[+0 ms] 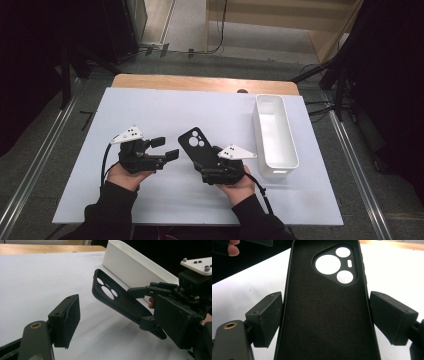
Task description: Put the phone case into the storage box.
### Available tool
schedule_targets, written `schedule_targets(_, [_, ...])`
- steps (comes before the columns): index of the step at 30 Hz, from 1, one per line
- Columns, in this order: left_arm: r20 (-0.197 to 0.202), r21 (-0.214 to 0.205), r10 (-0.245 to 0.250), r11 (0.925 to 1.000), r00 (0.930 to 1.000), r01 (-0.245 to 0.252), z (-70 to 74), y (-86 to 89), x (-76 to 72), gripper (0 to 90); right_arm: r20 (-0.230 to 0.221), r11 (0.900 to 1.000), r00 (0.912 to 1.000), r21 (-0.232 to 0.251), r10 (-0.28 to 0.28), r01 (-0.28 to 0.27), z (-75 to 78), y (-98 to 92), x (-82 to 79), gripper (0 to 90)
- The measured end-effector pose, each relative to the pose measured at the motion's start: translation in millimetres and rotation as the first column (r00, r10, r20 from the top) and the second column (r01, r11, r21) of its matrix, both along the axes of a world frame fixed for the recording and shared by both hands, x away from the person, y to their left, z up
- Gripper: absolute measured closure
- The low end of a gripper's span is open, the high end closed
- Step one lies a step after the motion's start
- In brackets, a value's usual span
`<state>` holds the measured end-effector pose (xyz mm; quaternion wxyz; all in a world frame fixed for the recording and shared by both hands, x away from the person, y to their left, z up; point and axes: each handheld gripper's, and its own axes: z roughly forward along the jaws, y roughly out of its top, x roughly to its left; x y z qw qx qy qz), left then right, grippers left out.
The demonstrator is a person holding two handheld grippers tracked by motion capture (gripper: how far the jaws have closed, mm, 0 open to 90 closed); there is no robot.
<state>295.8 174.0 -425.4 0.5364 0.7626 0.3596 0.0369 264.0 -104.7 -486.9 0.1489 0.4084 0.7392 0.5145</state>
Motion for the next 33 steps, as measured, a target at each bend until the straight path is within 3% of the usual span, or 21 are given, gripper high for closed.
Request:
schedule_targets(22, [-0.025,0.047,0.034,0.9984,0.9991,-0.033,1.5,-23.8,14.1,21.4,0.018,0.9999,0.9998,0.006,-0.011,0.011,-3.1,5.7,-3.6,13.0])
schedule_targets(33, [-0.1,0.073,0.058,0.9961,0.9933,-0.051,-2.1,-35.0,20.5,28.8,0.038,0.9993,0.9989,0.025,-0.028,0.027,-3.4,6.7,-5.5,13.0])
